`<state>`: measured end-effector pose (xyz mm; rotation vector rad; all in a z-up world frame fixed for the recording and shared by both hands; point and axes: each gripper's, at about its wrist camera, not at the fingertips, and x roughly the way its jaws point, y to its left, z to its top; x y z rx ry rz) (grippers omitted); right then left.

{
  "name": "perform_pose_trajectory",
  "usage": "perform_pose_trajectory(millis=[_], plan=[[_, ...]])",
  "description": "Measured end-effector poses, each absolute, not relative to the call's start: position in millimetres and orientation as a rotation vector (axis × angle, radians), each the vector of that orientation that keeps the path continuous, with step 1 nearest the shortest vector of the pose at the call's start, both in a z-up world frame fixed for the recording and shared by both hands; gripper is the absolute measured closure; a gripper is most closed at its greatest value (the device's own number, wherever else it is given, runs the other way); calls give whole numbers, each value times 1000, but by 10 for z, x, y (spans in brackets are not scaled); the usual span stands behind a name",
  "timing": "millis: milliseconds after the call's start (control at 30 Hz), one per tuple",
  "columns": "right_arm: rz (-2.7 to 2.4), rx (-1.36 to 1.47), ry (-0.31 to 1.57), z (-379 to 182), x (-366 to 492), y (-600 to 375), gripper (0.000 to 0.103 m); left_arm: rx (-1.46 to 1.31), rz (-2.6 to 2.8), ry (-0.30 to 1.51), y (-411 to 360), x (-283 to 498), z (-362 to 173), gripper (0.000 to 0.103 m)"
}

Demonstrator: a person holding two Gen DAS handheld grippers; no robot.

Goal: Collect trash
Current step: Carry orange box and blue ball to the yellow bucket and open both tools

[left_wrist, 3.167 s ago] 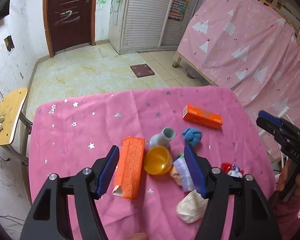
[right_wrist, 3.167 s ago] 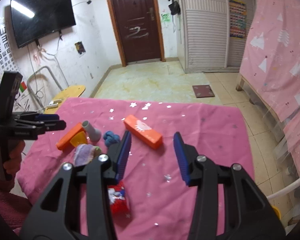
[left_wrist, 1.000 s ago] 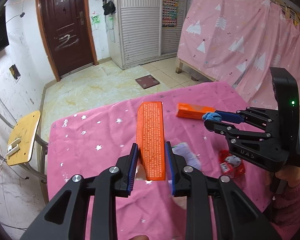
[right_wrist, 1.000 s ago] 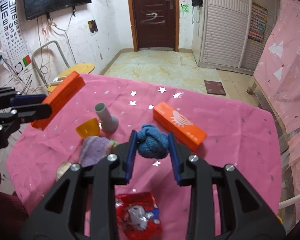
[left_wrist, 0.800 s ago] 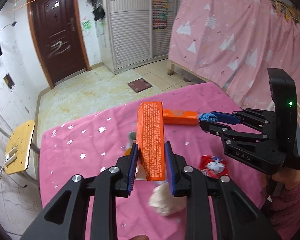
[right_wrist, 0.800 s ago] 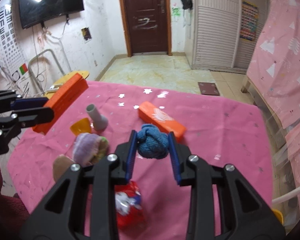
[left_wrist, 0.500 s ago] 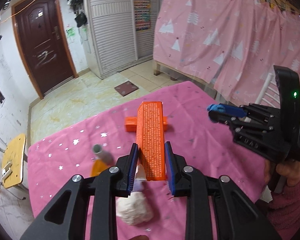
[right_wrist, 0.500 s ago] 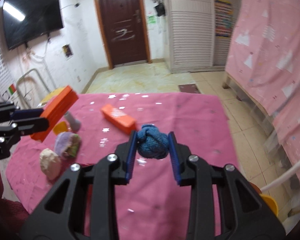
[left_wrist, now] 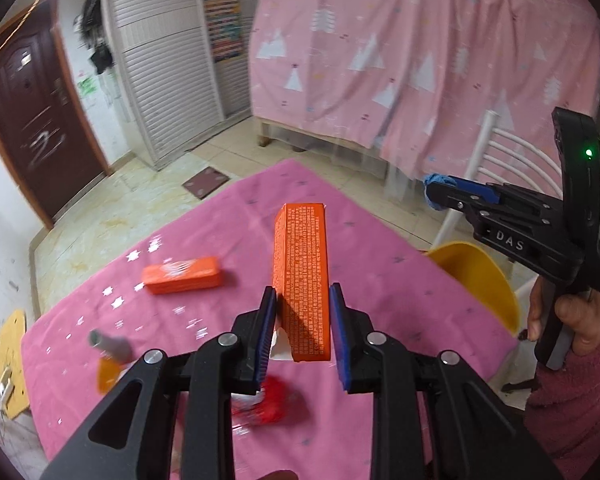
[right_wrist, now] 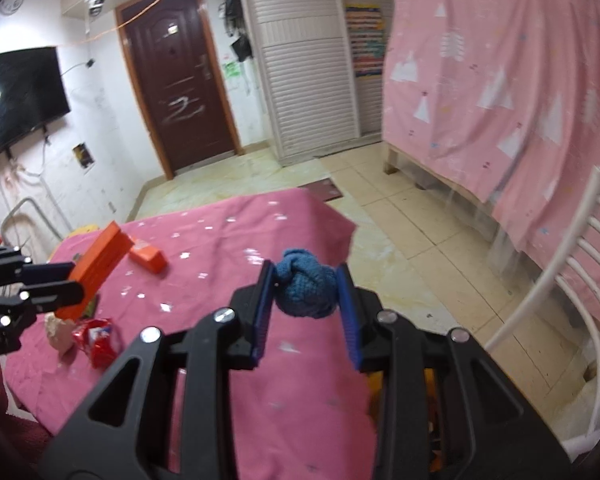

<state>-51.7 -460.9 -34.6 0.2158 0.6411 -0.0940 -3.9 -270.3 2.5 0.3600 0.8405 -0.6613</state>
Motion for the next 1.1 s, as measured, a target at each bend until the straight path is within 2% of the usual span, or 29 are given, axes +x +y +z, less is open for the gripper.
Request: perform_pose_trajectory(millis=[667,767,833,1100], plan=[[-300,349,544,-356,-1410,-5739,73,588,-981,886,-4467,-894,-266,84],[-310,365,547,-388,-1434,-5799,73,593,-1003,916,-4597,-884,-291,79],[-310,374,545,-406,-1459,-5830,73,610,-996,917,-4650,-877,-299,71],[-285,400,559,-440,-1445,-5845,73,579,-948,927,-4571,-742,-240,70]])
